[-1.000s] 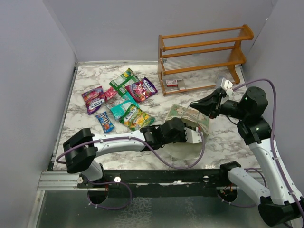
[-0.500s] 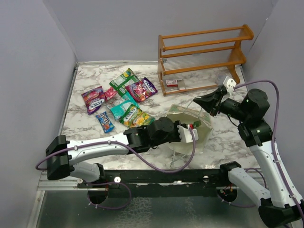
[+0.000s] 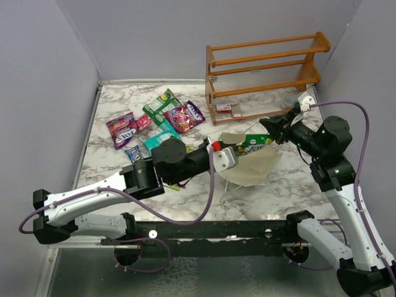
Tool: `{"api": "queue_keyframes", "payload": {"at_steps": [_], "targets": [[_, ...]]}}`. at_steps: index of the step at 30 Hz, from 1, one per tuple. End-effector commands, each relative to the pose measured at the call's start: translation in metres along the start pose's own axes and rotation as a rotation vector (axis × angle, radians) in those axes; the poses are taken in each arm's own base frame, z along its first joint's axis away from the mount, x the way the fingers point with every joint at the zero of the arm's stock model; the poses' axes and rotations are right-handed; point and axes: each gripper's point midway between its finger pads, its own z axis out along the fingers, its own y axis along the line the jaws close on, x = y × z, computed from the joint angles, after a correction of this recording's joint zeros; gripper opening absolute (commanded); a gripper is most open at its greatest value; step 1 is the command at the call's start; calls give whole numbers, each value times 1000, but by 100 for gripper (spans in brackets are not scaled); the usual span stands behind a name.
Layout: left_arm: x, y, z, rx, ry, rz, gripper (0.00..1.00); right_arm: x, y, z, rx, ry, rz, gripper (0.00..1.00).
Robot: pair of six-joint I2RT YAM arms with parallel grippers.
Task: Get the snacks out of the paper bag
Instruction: Place the snack at the center of the board, then place the paper bag at the center of the board.
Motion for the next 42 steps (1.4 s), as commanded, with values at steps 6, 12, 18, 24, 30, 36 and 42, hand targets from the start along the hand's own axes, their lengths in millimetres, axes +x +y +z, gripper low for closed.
{"api": "queue_keyframes", "payload": {"at_steps": [6,12,18,24,30,36,42], "targets": [[-96,74,-53,-251,-243,-57,0,-9,-39,4,226,-9,114,2],[-77,129,-71,-541,-140,-91,0,12,-86,-9,533,44,225,2],[-30,179,-74,-726,-21,-156,0,36,-123,-26,773,127,224,2],[44,224,-83,-861,117,-236,0,45,-144,-34,898,152,188,3],[130,251,-100,-923,237,-384,0,54,-158,-22,930,196,169,12],[189,257,-114,-938,300,-512,0,34,-145,-9,815,145,169,43],[218,265,-106,-913,287,-649,0,4,-135,-14,768,100,152,76]]}}
